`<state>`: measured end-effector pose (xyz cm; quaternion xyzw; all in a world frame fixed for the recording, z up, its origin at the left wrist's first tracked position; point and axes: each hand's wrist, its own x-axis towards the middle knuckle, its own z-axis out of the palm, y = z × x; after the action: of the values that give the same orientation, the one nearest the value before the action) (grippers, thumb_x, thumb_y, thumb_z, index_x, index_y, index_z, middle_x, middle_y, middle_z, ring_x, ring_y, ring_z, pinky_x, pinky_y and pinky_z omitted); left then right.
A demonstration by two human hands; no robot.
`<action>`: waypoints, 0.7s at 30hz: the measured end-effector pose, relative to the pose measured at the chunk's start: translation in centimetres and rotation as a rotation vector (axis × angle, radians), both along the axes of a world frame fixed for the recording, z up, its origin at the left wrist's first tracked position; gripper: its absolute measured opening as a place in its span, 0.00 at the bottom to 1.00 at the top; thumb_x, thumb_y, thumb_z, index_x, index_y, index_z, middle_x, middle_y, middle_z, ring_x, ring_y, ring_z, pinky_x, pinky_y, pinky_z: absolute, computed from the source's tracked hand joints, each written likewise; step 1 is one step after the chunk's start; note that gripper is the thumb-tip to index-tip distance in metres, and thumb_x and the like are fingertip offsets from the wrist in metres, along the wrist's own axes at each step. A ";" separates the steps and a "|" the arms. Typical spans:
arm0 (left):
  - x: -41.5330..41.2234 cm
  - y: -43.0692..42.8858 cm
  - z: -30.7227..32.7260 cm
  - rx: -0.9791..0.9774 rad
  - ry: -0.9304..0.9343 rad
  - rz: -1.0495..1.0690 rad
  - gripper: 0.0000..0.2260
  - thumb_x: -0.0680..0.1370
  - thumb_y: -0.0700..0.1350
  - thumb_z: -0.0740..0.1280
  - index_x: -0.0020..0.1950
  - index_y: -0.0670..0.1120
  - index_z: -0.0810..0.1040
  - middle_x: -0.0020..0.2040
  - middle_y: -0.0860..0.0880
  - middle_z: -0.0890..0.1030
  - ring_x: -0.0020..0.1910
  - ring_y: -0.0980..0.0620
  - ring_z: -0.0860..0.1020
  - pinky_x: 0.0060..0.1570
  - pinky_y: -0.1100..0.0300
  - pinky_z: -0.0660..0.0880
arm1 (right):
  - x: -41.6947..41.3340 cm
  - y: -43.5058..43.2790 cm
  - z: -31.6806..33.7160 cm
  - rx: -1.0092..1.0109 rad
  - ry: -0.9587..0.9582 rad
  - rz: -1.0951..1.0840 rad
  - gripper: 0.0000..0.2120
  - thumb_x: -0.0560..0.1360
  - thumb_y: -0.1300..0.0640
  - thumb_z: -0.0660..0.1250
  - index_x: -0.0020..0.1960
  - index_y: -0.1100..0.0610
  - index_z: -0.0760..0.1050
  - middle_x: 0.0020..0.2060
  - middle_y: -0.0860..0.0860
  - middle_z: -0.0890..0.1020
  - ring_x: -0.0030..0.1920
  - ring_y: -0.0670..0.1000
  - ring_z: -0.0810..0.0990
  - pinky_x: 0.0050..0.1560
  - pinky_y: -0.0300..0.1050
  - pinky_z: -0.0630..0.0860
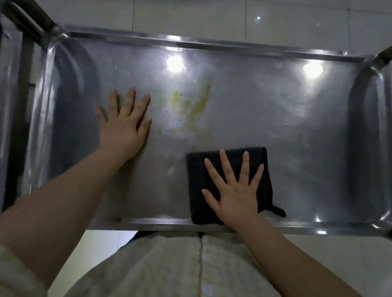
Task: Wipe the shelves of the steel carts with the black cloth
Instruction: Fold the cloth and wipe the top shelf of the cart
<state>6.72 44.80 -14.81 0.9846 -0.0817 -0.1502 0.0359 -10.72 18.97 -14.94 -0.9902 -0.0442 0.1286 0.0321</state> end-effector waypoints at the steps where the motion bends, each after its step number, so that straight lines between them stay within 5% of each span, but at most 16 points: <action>1: 0.3 1.2 0.0 0.000 0.003 -0.002 0.25 0.83 0.59 0.47 0.80 0.60 0.47 0.81 0.51 0.46 0.79 0.40 0.42 0.71 0.32 0.37 | 1.4 1.7 0.0 0.003 0.007 0.020 0.33 0.76 0.32 0.52 0.78 0.41 0.53 0.79 0.50 0.53 0.76 0.70 0.45 0.67 0.79 0.45; 8: 0.8 3.5 -0.8 -0.081 -0.036 -0.029 0.24 0.83 0.59 0.47 0.79 0.61 0.46 0.81 0.52 0.47 0.79 0.43 0.41 0.72 0.34 0.37 | 18.8 9.0 -0.3 0.049 0.027 -0.155 0.33 0.76 0.30 0.45 0.77 0.36 0.38 0.79 0.45 0.40 0.75 0.65 0.34 0.68 0.74 0.34; 12: 0.9 3.7 -1.1 -0.112 -0.055 -0.021 0.24 0.83 0.59 0.47 0.79 0.62 0.45 0.81 0.53 0.46 0.79 0.43 0.41 0.72 0.34 0.37 | 26.5 8.8 -0.4 0.043 0.042 -0.202 0.33 0.76 0.30 0.44 0.77 0.36 0.38 0.78 0.44 0.39 0.76 0.64 0.33 0.68 0.73 0.33; 16: 0.9 3.7 -1.4 -0.082 -0.062 -0.028 0.24 0.83 0.60 0.46 0.79 0.63 0.43 0.81 0.54 0.44 0.79 0.44 0.39 0.72 0.35 0.35 | 26.2 8.3 -0.6 0.026 0.021 -0.211 0.33 0.76 0.29 0.42 0.77 0.36 0.39 0.79 0.44 0.40 0.76 0.63 0.35 0.70 0.71 0.34; 21: 0.9 3.8 -1.1 -0.098 -0.058 -0.034 0.24 0.83 0.59 0.46 0.79 0.62 0.45 0.81 0.53 0.45 0.79 0.43 0.40 0.71 0.35 0.34 | 16.4 8.1 -0.5 0.038 0.036 -0.282 0.32 0.77 0.30 0.41 0.77 0.37 0.38 0.79 0.46 0.41 0.76 0.64 0.35 0.71 0.71 0.36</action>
<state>7.63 48.57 -15.94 0.9841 -0.1066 -0.1180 0.0792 5.71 27.06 -15.41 -0.9833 0.0936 0.1397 0.0695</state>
